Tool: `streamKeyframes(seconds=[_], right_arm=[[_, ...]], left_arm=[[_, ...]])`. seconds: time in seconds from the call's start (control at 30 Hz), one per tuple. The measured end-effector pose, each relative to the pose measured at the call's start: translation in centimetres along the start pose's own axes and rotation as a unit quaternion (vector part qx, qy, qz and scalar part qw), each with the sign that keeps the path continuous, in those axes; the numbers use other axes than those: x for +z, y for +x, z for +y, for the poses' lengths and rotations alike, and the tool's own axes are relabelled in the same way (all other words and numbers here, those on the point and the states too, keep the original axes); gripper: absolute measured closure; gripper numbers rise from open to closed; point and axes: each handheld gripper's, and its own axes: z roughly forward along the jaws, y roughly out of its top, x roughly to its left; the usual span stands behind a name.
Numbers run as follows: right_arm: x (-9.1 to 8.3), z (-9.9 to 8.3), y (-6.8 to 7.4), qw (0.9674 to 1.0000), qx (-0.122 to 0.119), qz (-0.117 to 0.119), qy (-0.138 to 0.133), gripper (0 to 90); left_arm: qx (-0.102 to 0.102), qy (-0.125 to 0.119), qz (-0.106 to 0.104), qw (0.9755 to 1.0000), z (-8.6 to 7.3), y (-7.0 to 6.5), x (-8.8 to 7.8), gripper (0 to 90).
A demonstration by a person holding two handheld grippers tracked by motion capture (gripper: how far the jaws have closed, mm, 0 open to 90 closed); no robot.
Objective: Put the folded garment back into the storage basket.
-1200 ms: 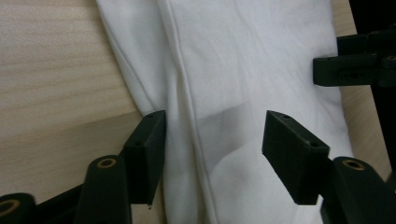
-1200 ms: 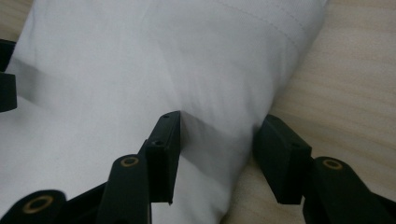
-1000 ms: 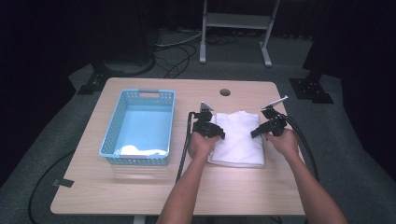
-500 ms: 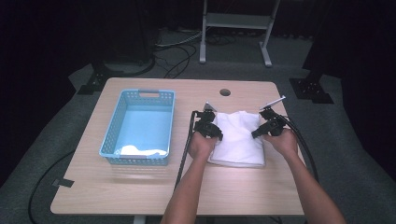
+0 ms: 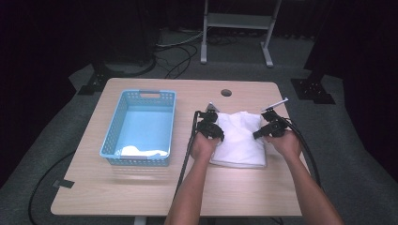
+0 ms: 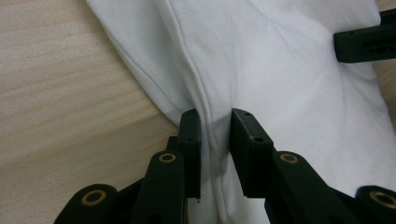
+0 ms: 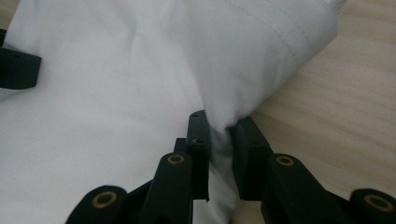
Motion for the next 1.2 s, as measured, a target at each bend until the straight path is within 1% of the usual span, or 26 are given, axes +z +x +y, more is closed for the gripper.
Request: streamKeyframes(seconds=[0.07, 0.17, 0.23, 0.33, 0.4, 0.47, 0.6, 0.7, 0.8, 1.0, 1.2], right_arm=[[0.0, -0.1, 0.0, 1.0, -0.005, -0.002, -0.005, 77.5], [0.0, -0.3, 0.0, 0.9999, 0.013, 0.001, -0.011, 77.3], [0.0, -0.3, -0.2, 0.9998, 0.017, 0.006, -0.013, 79.4], [-0.1, -0.3, -0.3, 0.9988, 0.045, 0.013, -0.012, 82.7], [-0.1, -0.1, -0.4, 0.9979, 0.063, 0.014, -0.005, 83.3], [-0.2, 0.0, -0.1, 0.998, 0.063, 0.008, -0.002, 83.5], [-0.4, 0.0, -0.2, 0.9975, 0.07, 0.014, -0.003, 83.6], [-0.7, -0.1, -0.1, 0.9974, 0.07, 0.015, -0.003, 83.6], [-1.0, -0.2, 0.0, 0.9971, 0.073, 0.018, -0.002, 83.6], [-1.7, -0.4, 0.4, 0.9973, 0.071, 0.018, -0.002, 83.6], [-2.8, -0.5, 0.9, 0.9973, 0.07, 0.021, -0.008, 83.7]], left_arm=[[-0.002, 0.0, -0.002, 1.0, 0.0, 0.0, 0.0, 75.8], [-0.005, 0.002, -0.004, 1.0, 0.0, 0.1, 0.0, 77.5], [-0.005, 0.001, -0.007, 1.0, 0.0, 0.1, 0.1, 78.4], [-0.009, 0.001, -0.011, 0.9999, 0.0, 0.2, 0.1, 79.6], [-0.009, 0.002, -0.013, 0.9999, 0.1, 0.2, 0.0, 80.0], [-0.008, 0.003, -0.013, 0.9999, 0.2, 0.2, 0.0, 80.5], [-0.005, 0.003, -0.011, 0.9999, 0.4, 0.1, -0.2, 80.8], [-0.003, 0.002, -0.012, 0.9999, 0.4, 0.0, -0.3, 80.9], [-0.001, 0.0, -0.015, 0.9999, 0.5, -0.1, -0.6, 81.0], [0.006, -0.001, -0.017, 0.9998, 0.5, -0.6, -1.3, 81.0], [0.012, -0.004, -0.017, 0.9998, 0.5, -1.3, -2.2, 81.0]])
